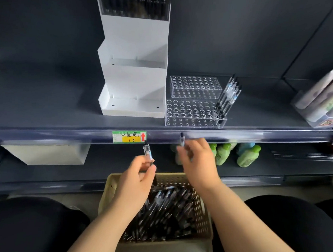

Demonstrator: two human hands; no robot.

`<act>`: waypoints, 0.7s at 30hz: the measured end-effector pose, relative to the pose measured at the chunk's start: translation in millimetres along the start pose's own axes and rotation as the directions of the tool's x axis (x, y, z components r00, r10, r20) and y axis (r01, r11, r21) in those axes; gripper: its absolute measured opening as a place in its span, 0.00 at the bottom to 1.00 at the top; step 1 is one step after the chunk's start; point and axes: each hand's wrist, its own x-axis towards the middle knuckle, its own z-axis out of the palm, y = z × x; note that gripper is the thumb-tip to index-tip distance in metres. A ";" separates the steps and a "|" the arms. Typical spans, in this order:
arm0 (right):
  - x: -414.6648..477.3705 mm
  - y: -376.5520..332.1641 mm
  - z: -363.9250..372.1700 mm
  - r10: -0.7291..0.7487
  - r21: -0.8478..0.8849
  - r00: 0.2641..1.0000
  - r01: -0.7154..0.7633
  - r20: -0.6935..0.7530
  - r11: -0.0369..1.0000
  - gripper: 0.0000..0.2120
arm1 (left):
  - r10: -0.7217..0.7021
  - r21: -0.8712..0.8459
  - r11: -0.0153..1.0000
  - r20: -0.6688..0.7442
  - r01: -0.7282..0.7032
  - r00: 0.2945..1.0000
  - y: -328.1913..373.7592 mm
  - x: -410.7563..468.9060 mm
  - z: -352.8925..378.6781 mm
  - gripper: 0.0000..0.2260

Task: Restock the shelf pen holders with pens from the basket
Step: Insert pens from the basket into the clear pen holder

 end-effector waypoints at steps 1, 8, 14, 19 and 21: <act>10.9 -6.6 -14.3 0.017 0.053 0.999 -0.015 -0.039 0.998 0.06 | 0.023 -0.022 0.999 0.000 -0.023 1.000 7.3 1.8 -0.1 0.06; 97.6 -32.3 -117.6 0.047 0.247 0.947 0.035 -0.317 0.968 0.09 | 0.179 -0.123 0.976 -0.015 -0.179 0.984 70.2 39.3 6.8 0.16; 170.4 -23.5 -151.5 -0.014 -0.067 0.977 0.000 -0.214 0.998 0.11 | 0.299 -0.104 0.948 -0.043 -0.301 0.953 129.5 79.0 19.9 0.08; 194.7 -3.7 -142.2 -0.003 -0.159 0.996 -0.011 -0.090 0.987 0.08 | 0.392 0.062 0.920 -0.098 -0.388 0.915 164.7 104.0 30.4 0.03; 196.1 2.1 -135.6 -0.004 -0.181 0.998 -0.007 -0.057 0.983 0.04 | 0.400 0.095 0.915 -0.109 -0.391 0.910 172.7 112.5 34.6 0.03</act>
